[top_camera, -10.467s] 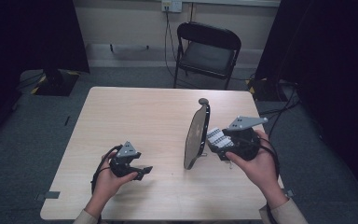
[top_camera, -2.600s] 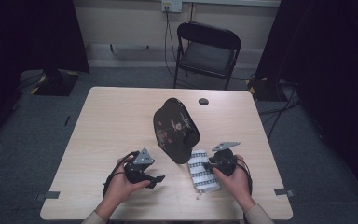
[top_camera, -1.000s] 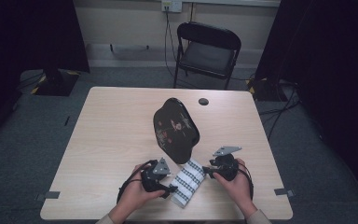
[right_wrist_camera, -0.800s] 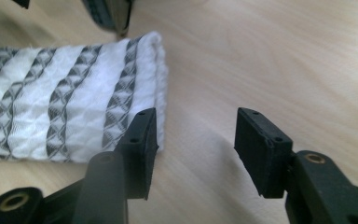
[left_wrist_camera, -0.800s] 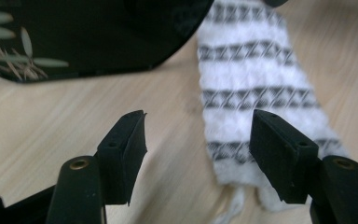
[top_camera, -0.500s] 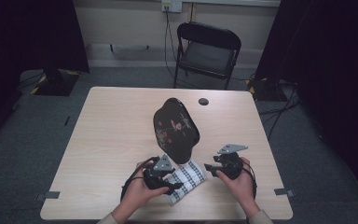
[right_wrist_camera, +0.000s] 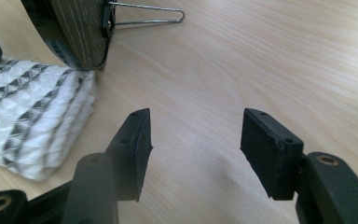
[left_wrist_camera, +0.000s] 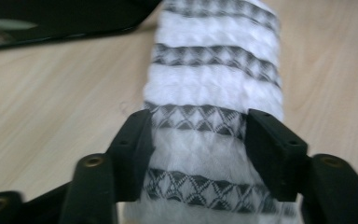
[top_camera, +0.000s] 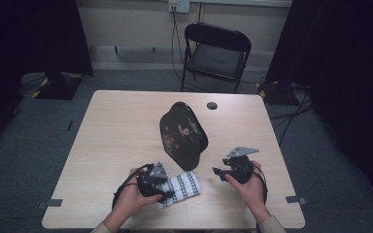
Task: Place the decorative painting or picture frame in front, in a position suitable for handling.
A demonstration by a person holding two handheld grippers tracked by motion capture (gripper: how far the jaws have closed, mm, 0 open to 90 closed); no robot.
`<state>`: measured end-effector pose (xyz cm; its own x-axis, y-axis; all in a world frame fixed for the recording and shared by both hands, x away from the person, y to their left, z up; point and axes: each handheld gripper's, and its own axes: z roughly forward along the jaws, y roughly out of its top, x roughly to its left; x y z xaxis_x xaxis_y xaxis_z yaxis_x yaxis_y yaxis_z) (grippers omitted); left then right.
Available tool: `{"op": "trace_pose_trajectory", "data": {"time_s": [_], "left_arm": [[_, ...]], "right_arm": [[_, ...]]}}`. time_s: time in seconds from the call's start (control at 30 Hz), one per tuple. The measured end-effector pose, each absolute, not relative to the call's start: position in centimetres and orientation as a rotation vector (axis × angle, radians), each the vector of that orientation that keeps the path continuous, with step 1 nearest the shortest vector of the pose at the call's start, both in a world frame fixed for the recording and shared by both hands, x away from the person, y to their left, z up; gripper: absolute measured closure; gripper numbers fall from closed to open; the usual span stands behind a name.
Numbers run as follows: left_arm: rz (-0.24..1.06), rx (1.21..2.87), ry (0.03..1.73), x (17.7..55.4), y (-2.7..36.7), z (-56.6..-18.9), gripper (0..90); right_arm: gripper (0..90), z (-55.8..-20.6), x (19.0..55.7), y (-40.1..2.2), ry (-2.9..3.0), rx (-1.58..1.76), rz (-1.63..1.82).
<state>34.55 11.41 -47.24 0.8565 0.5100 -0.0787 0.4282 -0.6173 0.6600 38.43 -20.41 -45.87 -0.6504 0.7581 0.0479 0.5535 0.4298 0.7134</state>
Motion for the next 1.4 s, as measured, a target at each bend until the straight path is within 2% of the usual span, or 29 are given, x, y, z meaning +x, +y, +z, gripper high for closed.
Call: {"op": "trace_pose_trajectory", "data": {"time_s": [0.03,0.07,0.17,0.37,0.43,0.5,0.53,0.57,0.8,1.0,1.4], "left_arm": [[0.157,2.285,0.687,34.6,11.4,-47.1,32.3],[0.155,2.256,0.691,34.6,11.3,-47.1,32.3],[0.151,2.269,0.676,34.7,10.6,-47.7,29.2],[0.165,2.286,0.653,34.4,10.3,-48.9,28.2],[0.166,2.267,0.65,34.2,10.4,-49.0,30.5],[0.156,2.257,0.674,34.1,10.5,-48.8,41.4],[0.147,2.27,0.659,34.1,10.5,-48.7,49.6],[0.143,2.27,0.658,34.1,10.4,-48.7,49.6],[0.066,2.268,0.659,34.3,10.8,-48.5,70.0],[0.064,2.258,0.713,34.5,12.8,-47.6,74.3],[0.178,2.187,0.924,35.8,18.0,-47.7,70.2]], "right_arm": [[43.0,-45.9,38.6,-20.3,2.411,1.131,1.035],[43.0,-45.9,38.6,-20.3,2.411,1.131,1.035],[42.7,-45.8,38.9,-20.1,2.416,1.123,1.04],[42.2,-45.5,39.2,-19.4,2.426,1.106,1.042],[42.0,-45.5,39.2,-19.2,2.432,1.1,1.04],[42.0,-45.5,39.3,-19.1,2.436,1.093,1.036],[42.1,-45.4,39.4,-19.0,2.438,1.098,1.033],[42.0,-45.4,39.4,-19.0,2.438,1.098,1.033],[41.5,-45.1,39.8,-18.8,2.429,1.1,1.043],[40.7,-44.3,39.9,-18.8,2.42,1.09,1.049],[40.2,-44.1,39.7,-18.9,2.43,1.084,1.048]]}}
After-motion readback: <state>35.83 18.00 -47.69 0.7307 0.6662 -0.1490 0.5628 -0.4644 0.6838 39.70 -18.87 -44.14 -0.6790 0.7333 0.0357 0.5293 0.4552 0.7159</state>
